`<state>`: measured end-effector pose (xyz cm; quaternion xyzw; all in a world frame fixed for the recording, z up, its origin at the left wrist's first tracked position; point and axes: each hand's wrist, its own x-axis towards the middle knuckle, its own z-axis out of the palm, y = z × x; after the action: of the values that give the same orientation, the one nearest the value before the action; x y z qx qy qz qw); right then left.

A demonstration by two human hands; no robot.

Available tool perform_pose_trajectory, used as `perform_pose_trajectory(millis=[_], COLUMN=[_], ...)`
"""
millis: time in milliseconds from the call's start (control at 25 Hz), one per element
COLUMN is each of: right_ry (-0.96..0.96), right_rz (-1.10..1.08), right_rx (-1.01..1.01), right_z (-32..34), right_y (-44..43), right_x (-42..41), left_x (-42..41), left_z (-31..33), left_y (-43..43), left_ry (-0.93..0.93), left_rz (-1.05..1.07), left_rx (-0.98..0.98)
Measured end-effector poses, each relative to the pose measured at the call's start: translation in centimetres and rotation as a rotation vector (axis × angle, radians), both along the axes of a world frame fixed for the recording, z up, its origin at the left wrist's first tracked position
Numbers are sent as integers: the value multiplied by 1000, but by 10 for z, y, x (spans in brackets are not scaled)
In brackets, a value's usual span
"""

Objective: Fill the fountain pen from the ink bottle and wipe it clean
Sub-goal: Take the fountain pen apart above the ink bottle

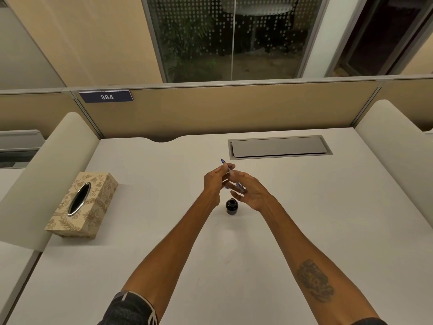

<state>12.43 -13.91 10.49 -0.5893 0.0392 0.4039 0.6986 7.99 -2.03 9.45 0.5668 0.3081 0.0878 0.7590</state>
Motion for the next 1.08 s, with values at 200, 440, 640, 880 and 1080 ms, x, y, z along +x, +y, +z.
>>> perform_pose_trajectory(millis=[200,440,640,880,1080], right_ry=[-33,27,107,86,-29], right_rz=[-5,-4,-47,-41,62], right_rx=[-27,2,61,65,-2], right_z=[-3,-2,-3,-2,-5], right_y=[-1,-3,-3,-3,-9], right_x=[2,4,-2,-2,-5], left_x=[0,3,0,-1,2], left_z=[0,-1,2,2,7], left_y=[0,2,0,6,13], left_ry=[-5,4,-10,-12,-18], left_rz=[2,-9,-1,17,94], left_rx=[-19,-14,-32,-44,-53])
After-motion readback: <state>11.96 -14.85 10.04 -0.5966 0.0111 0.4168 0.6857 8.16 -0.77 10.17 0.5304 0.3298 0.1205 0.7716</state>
